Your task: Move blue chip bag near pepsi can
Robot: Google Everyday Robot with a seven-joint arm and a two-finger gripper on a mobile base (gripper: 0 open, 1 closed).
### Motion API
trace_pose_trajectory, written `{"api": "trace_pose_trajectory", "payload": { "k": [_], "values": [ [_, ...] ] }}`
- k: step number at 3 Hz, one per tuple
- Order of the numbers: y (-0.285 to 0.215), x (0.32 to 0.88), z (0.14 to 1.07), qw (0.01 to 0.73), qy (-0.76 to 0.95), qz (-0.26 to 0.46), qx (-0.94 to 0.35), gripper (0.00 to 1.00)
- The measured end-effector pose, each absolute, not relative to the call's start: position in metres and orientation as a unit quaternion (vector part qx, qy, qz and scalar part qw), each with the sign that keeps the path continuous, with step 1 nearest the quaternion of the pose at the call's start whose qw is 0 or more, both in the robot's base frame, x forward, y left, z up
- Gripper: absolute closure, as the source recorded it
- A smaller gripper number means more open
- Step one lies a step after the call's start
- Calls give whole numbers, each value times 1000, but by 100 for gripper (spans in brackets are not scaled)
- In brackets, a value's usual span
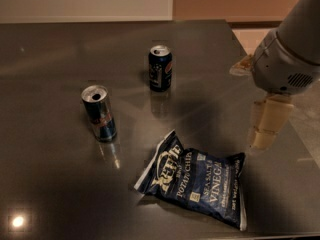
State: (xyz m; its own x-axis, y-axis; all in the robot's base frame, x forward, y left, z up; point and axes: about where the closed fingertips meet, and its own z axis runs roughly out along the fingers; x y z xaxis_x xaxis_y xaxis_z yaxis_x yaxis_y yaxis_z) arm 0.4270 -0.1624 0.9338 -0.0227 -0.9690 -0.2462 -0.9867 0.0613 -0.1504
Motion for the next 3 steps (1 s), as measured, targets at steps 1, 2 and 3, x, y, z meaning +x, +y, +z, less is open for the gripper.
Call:
{"api": "trace_pose_trajectory", "payload": {
  "k": [1,2,3],
  "values": [
    [-143,415,910,121,686,56,-715,0],
    [-128,401,889,101,658,72,-743,0],
    [-119,390,867,91,635,88,-762,0]
  ]
}}
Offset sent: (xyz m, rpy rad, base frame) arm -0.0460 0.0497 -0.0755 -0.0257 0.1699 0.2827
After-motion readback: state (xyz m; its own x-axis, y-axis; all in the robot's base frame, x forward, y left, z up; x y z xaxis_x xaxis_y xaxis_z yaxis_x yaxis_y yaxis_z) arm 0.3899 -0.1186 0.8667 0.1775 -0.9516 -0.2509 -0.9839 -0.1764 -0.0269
